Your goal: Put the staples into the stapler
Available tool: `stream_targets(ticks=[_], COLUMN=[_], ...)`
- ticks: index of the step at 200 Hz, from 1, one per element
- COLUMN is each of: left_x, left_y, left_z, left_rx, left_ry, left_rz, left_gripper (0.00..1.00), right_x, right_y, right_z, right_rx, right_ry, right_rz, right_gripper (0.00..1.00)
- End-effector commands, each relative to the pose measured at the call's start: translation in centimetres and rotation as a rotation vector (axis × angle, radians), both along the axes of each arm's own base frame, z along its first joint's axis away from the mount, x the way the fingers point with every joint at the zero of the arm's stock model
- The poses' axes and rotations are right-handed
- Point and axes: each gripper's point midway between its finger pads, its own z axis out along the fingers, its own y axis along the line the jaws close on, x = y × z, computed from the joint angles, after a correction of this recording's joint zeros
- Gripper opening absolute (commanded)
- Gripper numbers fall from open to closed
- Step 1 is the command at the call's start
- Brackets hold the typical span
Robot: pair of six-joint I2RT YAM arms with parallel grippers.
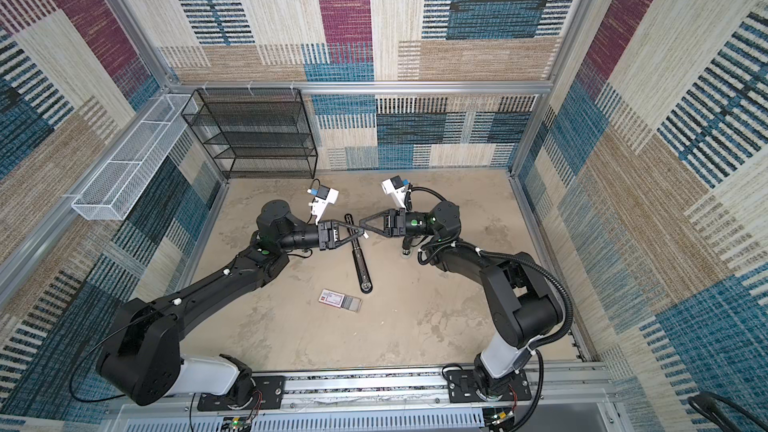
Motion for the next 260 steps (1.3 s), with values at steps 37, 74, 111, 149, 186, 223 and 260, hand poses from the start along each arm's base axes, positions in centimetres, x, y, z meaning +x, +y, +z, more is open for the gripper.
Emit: stream_targets(ticks=[37,74,111,149,186,223,260], left_x=[0.0,0.2,1.1,3.0,4.2,4.9,5.2], left_y=[0.0,0.7,2.5,5.2,6.1,6.3,6.1], left_z=[0.5,-1.5,-5.4,-9.6,-12.5,-14.2,-15.1], left_rx=[-0.008,0.095,0.318,0.564,0.701,0.774,0.834], left_ry=[-0.016,0.008,0.078,0.178,0.288,0.346,0.37], left_rz=[0.005,0.062,0.183,0.335,0.386,0.407,0.405], left_gripper=[0.13,0.13,0.13,0.13,0.12,0.12,0.12], right_x=[-0.3,1.8,5.9,7.6,5.5,3.7,1.2], right_y=[-0.1,-1.8,-3.5,-5.3,-4.4,-3.6,-0.8], right_z=[1.0,1.8,-0.7,-9.9,-18.5,-24.5,-26.9], right_rx=[0.02,-0.01,-0.217,-0.549,-0.759,-0.87,-0.876], right_ry=[-0.038,-0.076,-0.114,-0.08,-0.043,-0.003,0.015], right_rz=[0.003,-0.113,-0.365,-0.542,-0.546,-0.524,-0.415], right_gripper=[0.05,0.19,0.26,0.26,0.22,0.18,0.17])
